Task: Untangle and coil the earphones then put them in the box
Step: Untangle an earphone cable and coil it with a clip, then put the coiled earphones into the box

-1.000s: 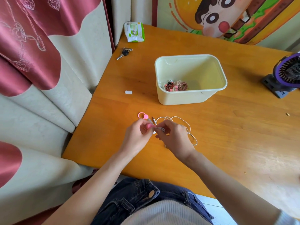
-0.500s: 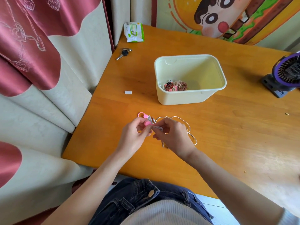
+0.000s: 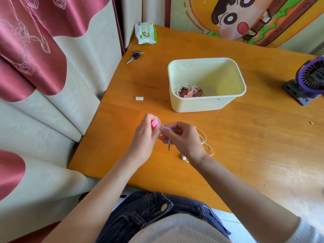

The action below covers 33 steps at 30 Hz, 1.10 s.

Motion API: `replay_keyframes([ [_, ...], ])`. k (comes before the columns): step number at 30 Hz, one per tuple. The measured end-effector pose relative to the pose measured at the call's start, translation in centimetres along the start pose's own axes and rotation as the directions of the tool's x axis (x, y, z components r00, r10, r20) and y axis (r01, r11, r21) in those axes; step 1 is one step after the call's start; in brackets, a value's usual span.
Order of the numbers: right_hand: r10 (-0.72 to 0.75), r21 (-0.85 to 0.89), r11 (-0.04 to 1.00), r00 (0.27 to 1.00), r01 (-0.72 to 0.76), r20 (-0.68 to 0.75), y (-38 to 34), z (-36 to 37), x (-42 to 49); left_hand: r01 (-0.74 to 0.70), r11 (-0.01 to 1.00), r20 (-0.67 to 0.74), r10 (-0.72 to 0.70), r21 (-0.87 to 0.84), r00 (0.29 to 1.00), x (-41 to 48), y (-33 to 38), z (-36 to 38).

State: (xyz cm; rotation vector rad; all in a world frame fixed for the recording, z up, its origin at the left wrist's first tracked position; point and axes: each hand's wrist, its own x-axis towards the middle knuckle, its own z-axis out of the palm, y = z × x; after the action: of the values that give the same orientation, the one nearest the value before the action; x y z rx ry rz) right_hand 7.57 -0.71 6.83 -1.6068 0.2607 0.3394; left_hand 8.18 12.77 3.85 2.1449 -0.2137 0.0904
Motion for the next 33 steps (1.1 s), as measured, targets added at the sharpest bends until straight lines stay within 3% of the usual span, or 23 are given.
replay_keyframes([
  [2, 0.013, 0.011, 1.000, 1.000, -0.012, -0.025, 0.0, 0.0, 0.3, 0.018, 1.000, -0.038, -0.019, -0.016, 0.999, 0.2, 0.1, 0.1],
  [5, -0.052, -0.122, 0.992, 0.996, 0.042, -0.076, 0.5, -0.3, 0.7, 0.138, 0.975, -0.041, -0.147, -0.172, 0.988, 0.0, 0.8, 0.2],
  [8, -0.093, -0.228, 0.970, 0.995, 0.082, -0.034, 1.0, -0.3, 0.6, 0.217, 0.936, -0.017, -0.231, -0.276, 0.973, -0.2, 0.9, 0.3],
  [12, 0.032, -0.140, 0.990, 0.999, -0.029, 0.025, 1.7, -0.3, 0.1, 0.218, 0.938, 0.032, -0.218, -0.268, 0.975, 0.0, 0.2, 0.0],
  [14, 0.104, -0.048, 0.994, 0.991, -0.100, 0.081, 1.6, -0.5, 0.0, 0.175, 0.962, 0.049, -0.168, -0.209, 0.985, 0.0, 0.0, -0.4],
  [16, 0.129, -0.003, 0.992, 0.984, -0.129, 0.124, 1.4, -0.9, -0.1, 0.037, 0.999, 0.037, -0.036, -0.006, 0.999, -0.1, -0.7, -0.6],
  [18, 0.136, 0.032, 0.990, 0.982, -0.141, 0.128, 1.0, -1.2, 0.0, -0.131, 0.951, 0.048, 0.123, 0.281, 0.991, 0.0, -1.4, -0.8],
  [20, 0.130, 0.056, 0.989, 0.985, -0.137, 0.112, 0.6, -1.4, 0.3, -0.214, 0.878, 0.059, 0.209, 0.427, 0.976, 0.4, -1.6, -1.0],
  [24, 0.022, -0.017, 1.000, 0.999, -0.022, 0.026, -0.6, -2.1, 1.3, -0.237, 0.848, 0.072, 0.232, 0.473, 0.970, 2.2, -0.6, -1.2],
  [27, -0.121, -0.150, 0.983, 0.989, 0.107, -0.086, -1.7, -3.8, 3.1, -0.177, 0.874, 0.061, 0.168, 0.453, 0.984, 4.4, 0.2, -1.0],
  [31, -0.319, -0.410, 0.891, 0.910, 0.193, -0.265, -3.3, -6.8, 6.6, -0.176, 0.865, 0.092, 0.150, 0.469, 0.984, 7.3, 1.0, 0.2],
  [33, -0.364, -0.530, 0.829, 0.890, 0.176, -0.273, -3.7, -8.0, 8.8, -0.219, 0.837, 0.132, 0.176, 0.501, 0.975, 8.8, 1.0, 1.1],
])
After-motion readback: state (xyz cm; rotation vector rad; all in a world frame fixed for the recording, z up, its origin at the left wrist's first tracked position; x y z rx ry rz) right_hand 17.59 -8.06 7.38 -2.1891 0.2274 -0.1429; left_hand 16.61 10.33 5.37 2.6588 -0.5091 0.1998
